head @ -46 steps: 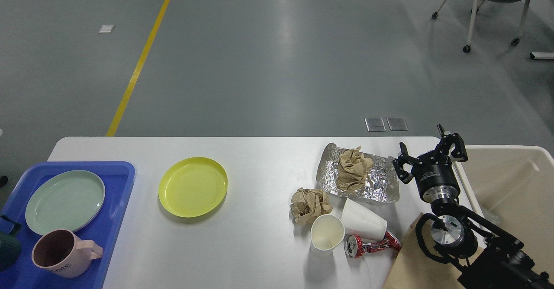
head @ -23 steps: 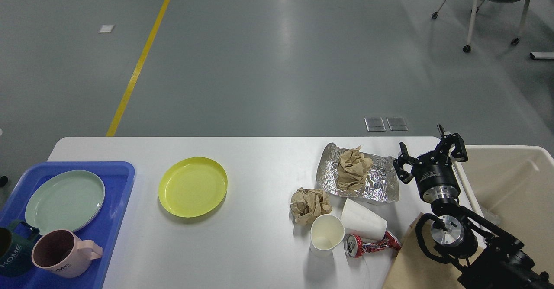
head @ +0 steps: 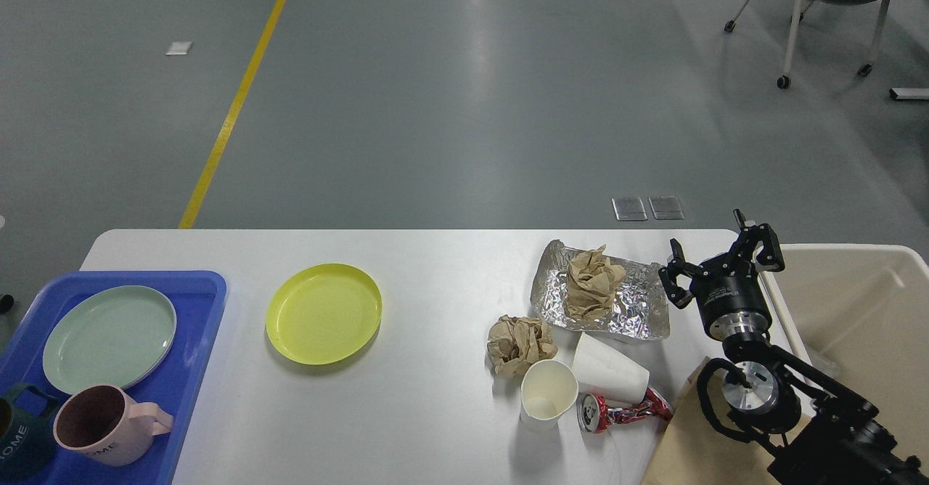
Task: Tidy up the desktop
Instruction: 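Release the teal mug and withdraw the left gripper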
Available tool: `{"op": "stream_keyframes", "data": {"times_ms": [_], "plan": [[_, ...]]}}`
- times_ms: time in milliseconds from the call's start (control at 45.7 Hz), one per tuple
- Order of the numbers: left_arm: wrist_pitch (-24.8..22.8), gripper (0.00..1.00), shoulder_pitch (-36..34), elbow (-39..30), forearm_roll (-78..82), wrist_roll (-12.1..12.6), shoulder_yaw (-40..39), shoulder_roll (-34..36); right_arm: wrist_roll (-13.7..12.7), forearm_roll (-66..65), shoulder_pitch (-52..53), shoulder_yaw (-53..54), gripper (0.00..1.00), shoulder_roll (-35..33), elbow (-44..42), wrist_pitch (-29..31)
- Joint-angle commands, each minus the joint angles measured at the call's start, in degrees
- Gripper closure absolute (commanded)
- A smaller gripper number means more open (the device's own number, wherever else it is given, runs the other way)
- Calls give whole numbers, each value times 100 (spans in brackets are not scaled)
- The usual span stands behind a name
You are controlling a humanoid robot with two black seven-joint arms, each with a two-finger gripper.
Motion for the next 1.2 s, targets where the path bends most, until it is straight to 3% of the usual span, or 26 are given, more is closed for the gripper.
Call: {"op": "stream_keyframes", "data": {"times_ms": [0, 66, 175, 307, 569, 723, 854, 1007, 1182], "plan": [[-1, 96, 48, 0, -10, 8, -32, 1, 0, 0, 0, 0, 0, 0, -2, 0], [95, 84, 57, 0, -45, -1, -41, -8, 0, 0, 0, 0, 0, 0, -2, 0], [542, 42, 57, 0, -98, -1, -41, -34, 0, 0, 0, 0, 0, 0, 7, 0], [912, 25, 57, -18, -89, 8, -49, -78, 0, 0, 0, 0, 0, 0, -2, 0], [816, 22, 39, -114, -89, -10, 12, -43, 0, 0, 0, 0, 0, 0, 7, 0], [798, 8, -57, -378, -89, -1, 47, 27, 0, 0, 0, 0, 0, 0, 7, 0], [737, 6, -321, -554, -80, -1, 179, 326, 0, 0, 0, 0, 0, 0, -2, 0], [333, 5, -1234, -720, -80, -10, 916, 432, 0, 0, 0, 0, 0, 9, 7, 0], [227, 5, -2903, -1397, -98, -18, 2330, 195, 0, 0, 0, -9, 0, 0, 7, 0]]}}
